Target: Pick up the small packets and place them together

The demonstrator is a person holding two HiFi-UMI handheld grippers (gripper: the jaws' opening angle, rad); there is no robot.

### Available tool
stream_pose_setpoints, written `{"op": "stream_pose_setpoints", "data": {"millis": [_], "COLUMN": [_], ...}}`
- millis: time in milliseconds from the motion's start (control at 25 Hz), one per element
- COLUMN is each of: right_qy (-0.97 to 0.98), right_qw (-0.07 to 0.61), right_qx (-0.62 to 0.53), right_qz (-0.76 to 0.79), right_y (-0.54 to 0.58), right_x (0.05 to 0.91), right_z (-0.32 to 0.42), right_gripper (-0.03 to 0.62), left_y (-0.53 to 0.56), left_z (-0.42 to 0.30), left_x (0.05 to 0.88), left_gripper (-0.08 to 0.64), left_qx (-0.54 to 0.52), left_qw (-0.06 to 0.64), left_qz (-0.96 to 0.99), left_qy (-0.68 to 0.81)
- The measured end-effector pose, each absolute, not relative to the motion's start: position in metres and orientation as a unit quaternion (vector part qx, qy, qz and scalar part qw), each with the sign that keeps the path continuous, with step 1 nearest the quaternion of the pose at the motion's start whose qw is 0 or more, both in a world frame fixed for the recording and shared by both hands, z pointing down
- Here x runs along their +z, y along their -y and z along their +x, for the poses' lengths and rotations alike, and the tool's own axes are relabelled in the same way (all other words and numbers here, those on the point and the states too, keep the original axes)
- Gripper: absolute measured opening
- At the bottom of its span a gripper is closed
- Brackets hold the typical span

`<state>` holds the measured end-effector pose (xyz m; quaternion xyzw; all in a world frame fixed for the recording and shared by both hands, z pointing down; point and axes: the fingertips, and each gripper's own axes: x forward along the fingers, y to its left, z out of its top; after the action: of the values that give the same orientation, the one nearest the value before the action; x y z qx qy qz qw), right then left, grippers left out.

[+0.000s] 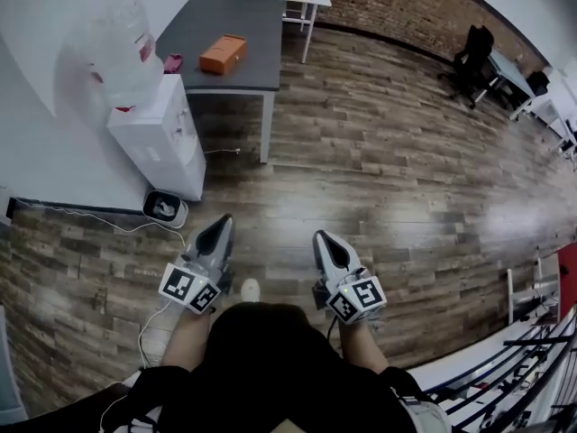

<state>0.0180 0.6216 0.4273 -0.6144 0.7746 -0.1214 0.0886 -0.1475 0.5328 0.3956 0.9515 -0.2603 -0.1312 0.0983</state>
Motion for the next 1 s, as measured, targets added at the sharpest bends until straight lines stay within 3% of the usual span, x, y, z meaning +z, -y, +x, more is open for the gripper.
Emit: {"op": "stream_pose_setpoints", "data": {"millis": [480,1000], "right_qy": [-0.804,-0.811], "right_qw": [0.070,0.069], "right_qx": [-0.149,-0.160], "right_qz": [-0.572,-0.558], "right_y": [-0.505,-0.409], "right_x": [0.436,0.449], "right_z": [-0.021,0.029], "right_gripper": [0.002,0.002], "left_y": [-0.443,-0.360], "left_z": [-0.191,-0.167], "left_x": [0.410,0.422], "left_gripper": [0.000,0.000], "left_qx": [-0.133,-0.123], "left_qw": [0.131,0.125], "left_qz": [0.937,0.924], "left_qy": [0.295,0.341]}}
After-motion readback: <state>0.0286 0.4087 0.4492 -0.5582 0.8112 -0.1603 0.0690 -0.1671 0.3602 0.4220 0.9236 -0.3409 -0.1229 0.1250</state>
